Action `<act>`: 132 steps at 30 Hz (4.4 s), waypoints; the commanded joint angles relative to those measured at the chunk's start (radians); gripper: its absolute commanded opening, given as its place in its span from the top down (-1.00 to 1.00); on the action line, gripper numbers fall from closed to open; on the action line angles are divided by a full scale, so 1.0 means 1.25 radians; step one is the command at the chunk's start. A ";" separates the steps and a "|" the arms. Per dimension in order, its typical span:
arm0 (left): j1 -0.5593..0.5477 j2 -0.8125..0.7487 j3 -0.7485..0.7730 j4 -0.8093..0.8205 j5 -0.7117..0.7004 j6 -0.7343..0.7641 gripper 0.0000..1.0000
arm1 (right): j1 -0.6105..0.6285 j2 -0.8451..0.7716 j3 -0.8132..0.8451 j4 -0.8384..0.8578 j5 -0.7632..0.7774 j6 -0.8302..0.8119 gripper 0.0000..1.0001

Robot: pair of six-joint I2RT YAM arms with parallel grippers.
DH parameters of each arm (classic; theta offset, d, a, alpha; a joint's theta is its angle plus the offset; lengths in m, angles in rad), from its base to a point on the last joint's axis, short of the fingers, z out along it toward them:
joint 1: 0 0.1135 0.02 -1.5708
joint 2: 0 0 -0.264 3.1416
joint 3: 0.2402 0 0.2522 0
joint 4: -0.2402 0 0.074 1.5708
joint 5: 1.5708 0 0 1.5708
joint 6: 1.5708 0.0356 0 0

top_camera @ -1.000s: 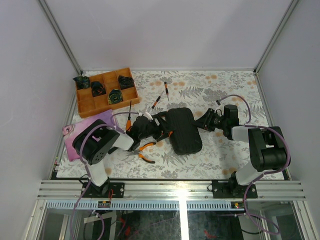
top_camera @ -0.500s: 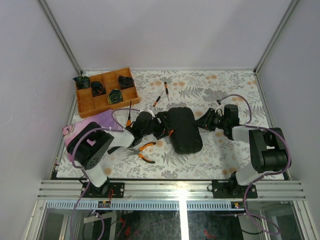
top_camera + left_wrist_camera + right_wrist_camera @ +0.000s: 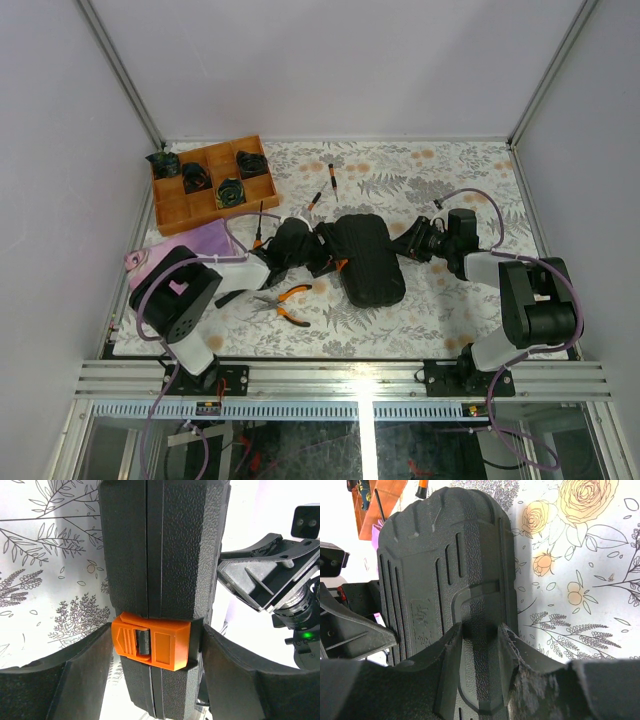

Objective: Sort the tools into containers
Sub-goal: Open the storage box at the center of the board.

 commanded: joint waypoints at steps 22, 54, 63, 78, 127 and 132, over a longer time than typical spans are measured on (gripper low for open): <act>0.002 -0.015 -0.013 -0.200 -0.122 0.067 0.02 | 0.002 0.017 -0.022 -0.154 0.095 -0.072 0.21; 0.016 -0.066 -0.129 -0.206 -0.163 0.100 0.09 | 0.001 0.013 -0.007 -0.187 0.126 -0.092 0.18; 0.027 -0.075 -0.140 -0.211 -0.164 0.107 0.09 | 0.002 0.007 -0.002 -0.197 0.135 -0.099 0.18; 0.028 -0.103 -0.036 -0.257 -0.148 0.273 0.15 | 0.002 -0.112 0.110 -0.290 0.127 -0.194 -0.19; 0.120 -0.389 -0.058 -0.360 -0.099 0.317 -0.96 | 0.266 -0.165 0.168 -0.534 0.459 -0.288 -0.09; 0.061 -0.317 -0.029 -0.360 -0.152 0.321 -0.84 | 0.265 -0.128 0.204 -0.575 0.518 -0.325 0.05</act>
